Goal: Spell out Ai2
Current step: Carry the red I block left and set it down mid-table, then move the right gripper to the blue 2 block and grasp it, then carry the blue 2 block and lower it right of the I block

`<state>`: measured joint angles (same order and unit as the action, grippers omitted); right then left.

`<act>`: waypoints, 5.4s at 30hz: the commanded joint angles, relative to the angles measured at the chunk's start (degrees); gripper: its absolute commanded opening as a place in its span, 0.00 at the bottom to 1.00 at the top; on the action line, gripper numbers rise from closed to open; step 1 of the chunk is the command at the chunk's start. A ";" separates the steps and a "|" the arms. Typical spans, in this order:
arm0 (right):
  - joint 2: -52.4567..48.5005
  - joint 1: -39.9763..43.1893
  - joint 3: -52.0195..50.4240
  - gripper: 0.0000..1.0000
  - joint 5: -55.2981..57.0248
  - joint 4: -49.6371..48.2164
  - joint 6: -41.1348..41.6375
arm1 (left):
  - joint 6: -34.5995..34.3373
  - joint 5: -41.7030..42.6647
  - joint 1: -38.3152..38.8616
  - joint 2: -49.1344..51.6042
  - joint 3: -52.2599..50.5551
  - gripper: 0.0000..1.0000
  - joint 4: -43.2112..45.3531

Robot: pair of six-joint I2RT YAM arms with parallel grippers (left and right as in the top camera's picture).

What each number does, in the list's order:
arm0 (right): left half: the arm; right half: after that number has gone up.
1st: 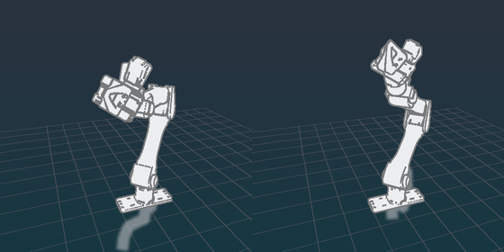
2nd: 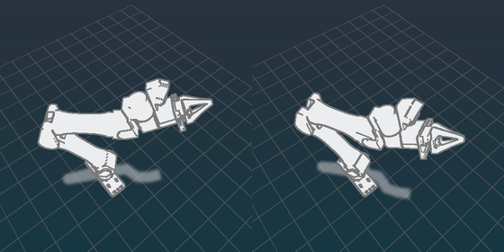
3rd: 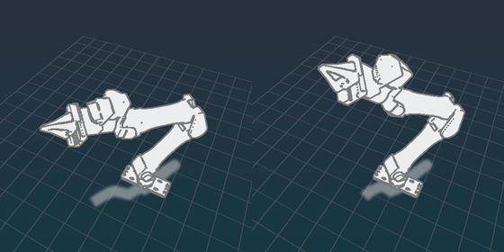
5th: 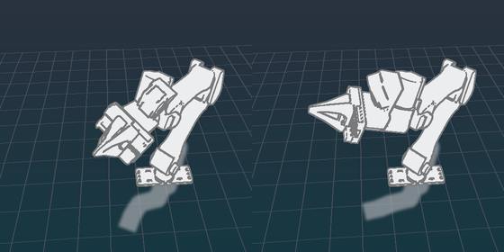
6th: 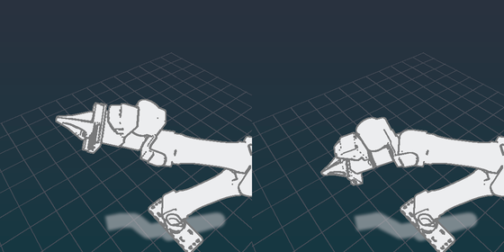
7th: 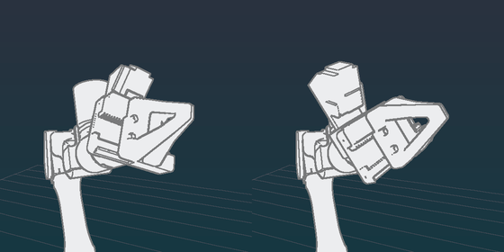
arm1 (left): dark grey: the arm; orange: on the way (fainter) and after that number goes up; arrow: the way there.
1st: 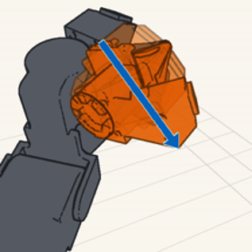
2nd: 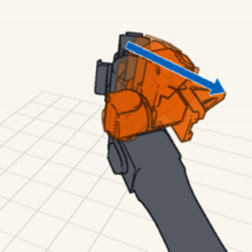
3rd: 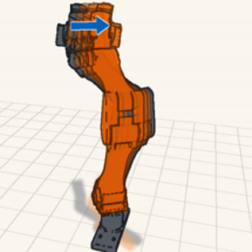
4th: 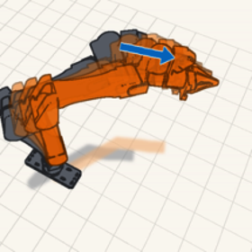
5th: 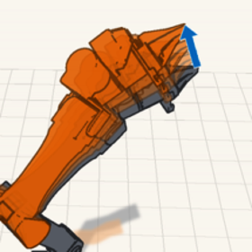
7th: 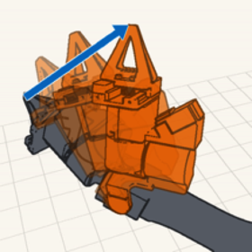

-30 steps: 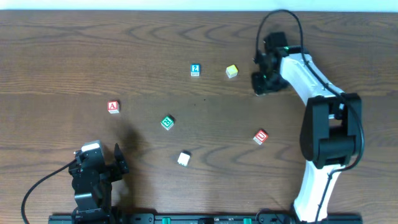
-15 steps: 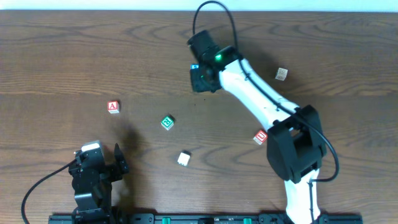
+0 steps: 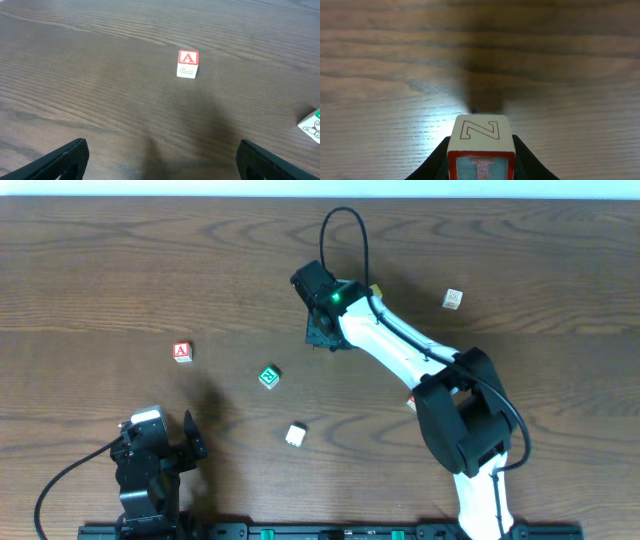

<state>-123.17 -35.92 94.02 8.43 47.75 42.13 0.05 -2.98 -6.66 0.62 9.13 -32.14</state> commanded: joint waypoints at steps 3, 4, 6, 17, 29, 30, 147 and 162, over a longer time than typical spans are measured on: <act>-2.08 -0.76 -0.87 0.25 -0.26 -1.44 1.92 | 0.66 -0.55 -0.17 -0.26 -0.66 0.95 0.07; -2.36 -0.76 -0.87 0.26 -0.42 -2.34 1.16 | 0.63 -0.52 -0.17 -0.26 -0.66 0.95 0.07; -2.78 -0.76 -0.87 0.27 -1.05 -3.80 -0.96 | 0.63 -0.55 -0.17 -0.26 -0.66 0.95 0.07; -3.32 0.24 -0.87 0.30 -1.14 -3.80 -2.43 | 0.63 -0.55 -0.17 -0.26 -0.66 0.95 0.07; -3.50 0.72 -0.87 0.35 -0.87 -4.07 -4.94 | 0.63 -0.55 -0.17 -0.26 -0.66 0.95 0.07; -3.50 0.79 -0.87 0.36 -0.87 -4.07 -4.94 | 0.63 -0.52 -0.17 -0.26 -0.66 0.96 0.07; -15.52 4.61 15.89 0.29 -2.58 -15.93 -26.75 | 0.63 -0.52 -0.17 -0.26 -0.66 0.95 0.07; -7.26 7.43 39.23 0.01 1.86 13.46 -23.04 | 0.63 -0.55 -0.17 -0.26 -0.66 0.95 0.07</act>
<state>-135.33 -29.30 131.35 8.69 58.30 16.64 0.05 -3.01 -6.66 0.62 9.13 -32.12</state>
